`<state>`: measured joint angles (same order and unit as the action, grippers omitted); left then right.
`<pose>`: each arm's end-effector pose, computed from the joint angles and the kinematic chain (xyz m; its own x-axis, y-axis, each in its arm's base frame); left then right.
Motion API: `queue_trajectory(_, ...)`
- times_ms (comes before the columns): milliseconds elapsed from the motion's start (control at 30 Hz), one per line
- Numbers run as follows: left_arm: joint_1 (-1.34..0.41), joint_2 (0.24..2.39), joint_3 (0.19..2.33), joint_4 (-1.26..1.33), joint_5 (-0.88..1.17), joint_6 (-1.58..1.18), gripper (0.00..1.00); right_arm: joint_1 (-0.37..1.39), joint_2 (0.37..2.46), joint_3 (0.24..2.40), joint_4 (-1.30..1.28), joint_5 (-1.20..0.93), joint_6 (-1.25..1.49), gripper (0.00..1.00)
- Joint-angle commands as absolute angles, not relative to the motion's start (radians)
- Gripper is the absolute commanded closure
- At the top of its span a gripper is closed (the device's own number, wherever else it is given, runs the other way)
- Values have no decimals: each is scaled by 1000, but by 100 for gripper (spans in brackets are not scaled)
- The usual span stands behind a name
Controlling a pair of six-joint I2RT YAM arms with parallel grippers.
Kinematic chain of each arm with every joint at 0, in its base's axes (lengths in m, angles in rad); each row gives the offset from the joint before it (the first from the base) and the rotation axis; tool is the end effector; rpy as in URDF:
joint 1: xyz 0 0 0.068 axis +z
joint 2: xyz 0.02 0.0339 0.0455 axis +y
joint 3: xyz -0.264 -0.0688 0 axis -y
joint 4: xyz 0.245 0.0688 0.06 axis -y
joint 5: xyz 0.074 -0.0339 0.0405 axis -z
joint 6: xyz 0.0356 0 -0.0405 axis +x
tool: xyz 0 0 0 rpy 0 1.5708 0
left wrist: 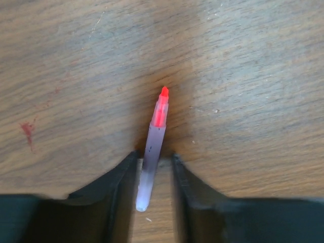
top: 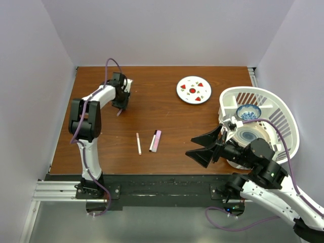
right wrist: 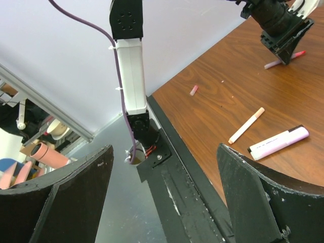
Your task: Insert the pens into the pen caps
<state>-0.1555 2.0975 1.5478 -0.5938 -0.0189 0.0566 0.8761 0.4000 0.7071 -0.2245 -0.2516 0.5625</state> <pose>0.4332 -0.0672 0.1651 -0.8893 0.1967 -0.4128 0.1977 0.9794 0.0406 0.0574 0.0828 0.3565 -0.4368 0.2826 -0.8540 -0.7919 0.3294 0.5141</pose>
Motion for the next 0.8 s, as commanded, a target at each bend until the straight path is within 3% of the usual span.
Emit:
queue_trajectory(0,-143,2118,1556,-620,-5,71,73,877,411,755,-207,-229,548,14)
queue_trajectory(67,-143,2112,1543,-626,17,52,90,877,413,747,-210,-218,569,14)
queue_trajectory(133,-143,2071,1523,-614,50,14,100,877,417,736,-209,-206,595,14)
queue_trajectory(267,-141,1892,1328,-473,315,-107,100,877,446,689,-213,-150,666,14)
queue_trajectory(467,-143,1508,897,39,701,-470,100,877,554,629,-109,-140,732,17)
queue_trajectory(600,-156,1261,704,329,756,-725,100,877,675,630,-35,-166,750,21)
queue_trajectory(767,-230,994,537,495,730,-911,100,882,849,630,187,-248,790,31)
